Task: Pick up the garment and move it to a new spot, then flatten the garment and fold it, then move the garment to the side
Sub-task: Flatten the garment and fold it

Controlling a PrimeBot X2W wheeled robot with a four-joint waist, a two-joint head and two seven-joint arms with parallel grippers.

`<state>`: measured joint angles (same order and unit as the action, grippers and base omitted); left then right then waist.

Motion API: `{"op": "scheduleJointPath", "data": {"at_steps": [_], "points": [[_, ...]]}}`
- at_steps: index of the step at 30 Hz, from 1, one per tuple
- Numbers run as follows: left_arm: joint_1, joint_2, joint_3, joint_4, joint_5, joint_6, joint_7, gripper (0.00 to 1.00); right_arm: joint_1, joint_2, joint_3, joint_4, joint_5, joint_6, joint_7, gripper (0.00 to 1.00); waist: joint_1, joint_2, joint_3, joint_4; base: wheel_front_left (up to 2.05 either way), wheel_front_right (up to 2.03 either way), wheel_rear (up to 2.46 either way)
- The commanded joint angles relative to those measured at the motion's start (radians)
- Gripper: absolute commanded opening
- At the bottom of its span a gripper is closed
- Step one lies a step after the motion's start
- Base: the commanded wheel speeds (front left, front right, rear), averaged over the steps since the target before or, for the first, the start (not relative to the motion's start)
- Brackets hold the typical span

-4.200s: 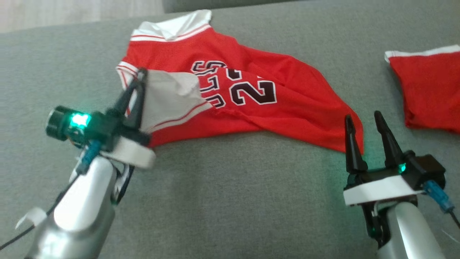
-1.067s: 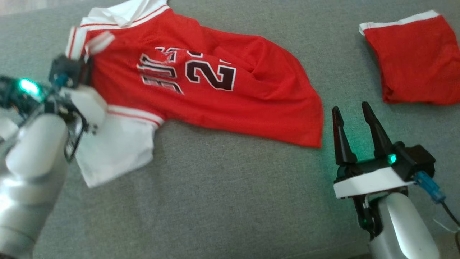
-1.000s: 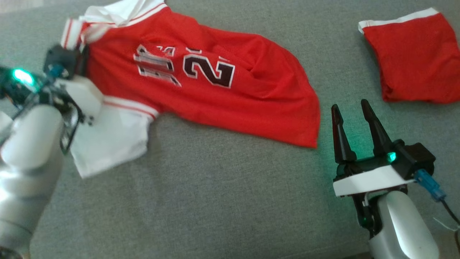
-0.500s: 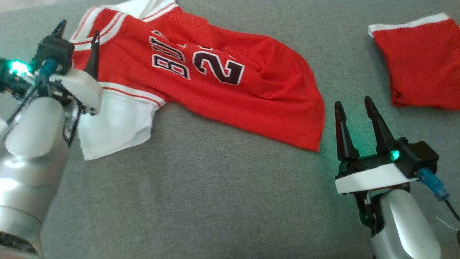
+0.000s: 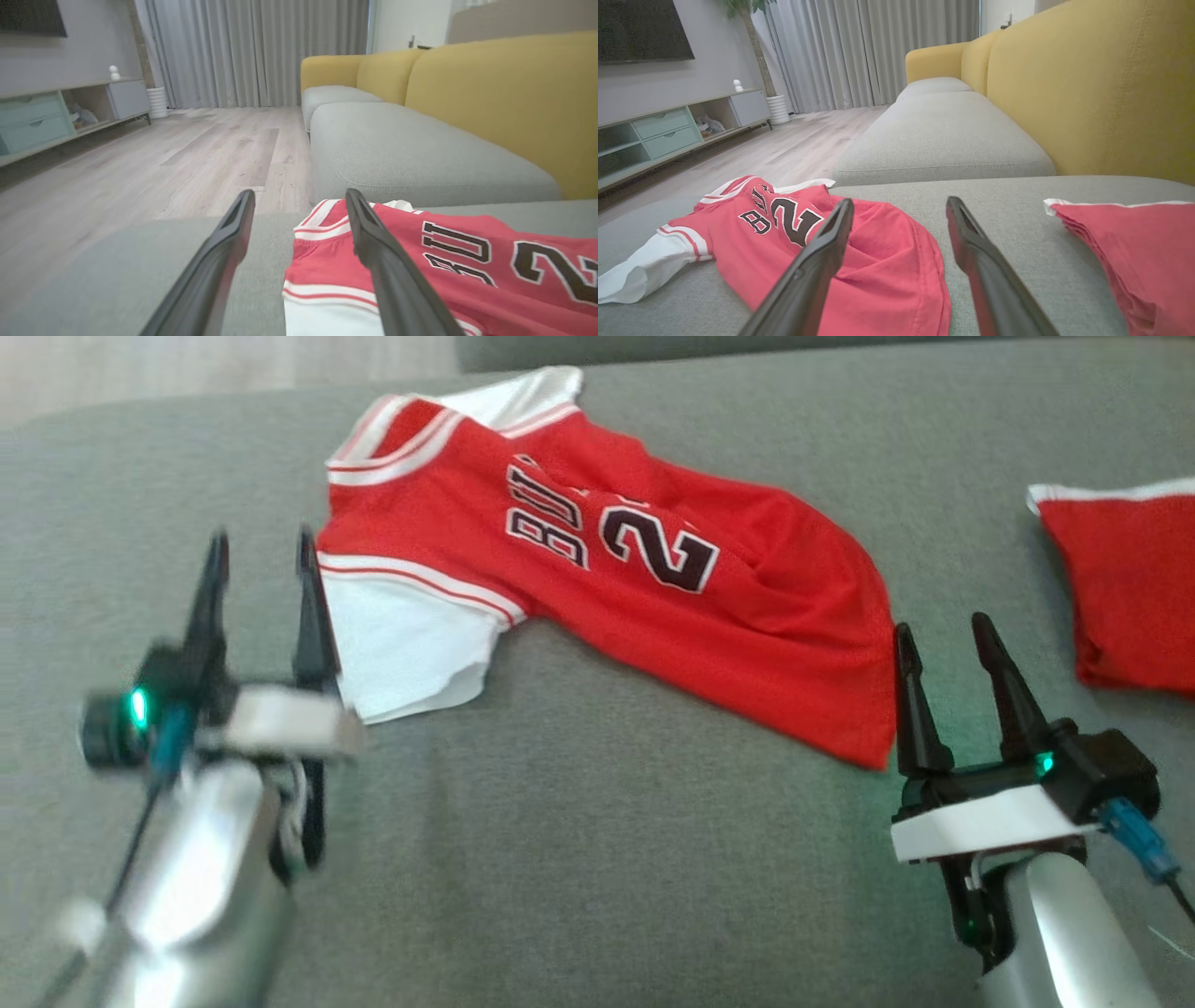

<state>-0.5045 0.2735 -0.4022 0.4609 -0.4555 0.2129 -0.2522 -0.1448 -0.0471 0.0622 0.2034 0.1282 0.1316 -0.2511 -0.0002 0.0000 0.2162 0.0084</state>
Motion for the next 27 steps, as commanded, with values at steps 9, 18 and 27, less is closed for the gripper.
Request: {"op": "scheduleJointPath", "data": {"at_steps": [9, 18, 27], "points": [[0.221, -0.079, 0.154, -0.183, 0.012, -0.013, -0.009, 1.00, 0.022, -0.003, 0.018, -0.034, -0.022, -0.001, -0.011, 1.00, 0.0002, 0.0000, -0.051, 0.039, 0.00, 0.00, 0.00], [0.250, -0.126, 0.206, -0.156, 0.073, -0.057, -0.009, 1.00, 0.020, -0.003, 0.031, -0.034, -0.023, -0.001, -0.011, 1.00, 0.0002, 0.0000, -0.045, 0.017, 0.00, 0.00, 0.00], [0.193, -0.105, 0.181, 0.040, 0.098, -0.084, 0.049, 1.00, 0.022, -0.003, 0.039, -0.036, -0.018, -0.001, -0.011, 1.00, 0.0002, 0.0000, -0.026, -0.007, 0.00, 0.00, 0.00]]}}
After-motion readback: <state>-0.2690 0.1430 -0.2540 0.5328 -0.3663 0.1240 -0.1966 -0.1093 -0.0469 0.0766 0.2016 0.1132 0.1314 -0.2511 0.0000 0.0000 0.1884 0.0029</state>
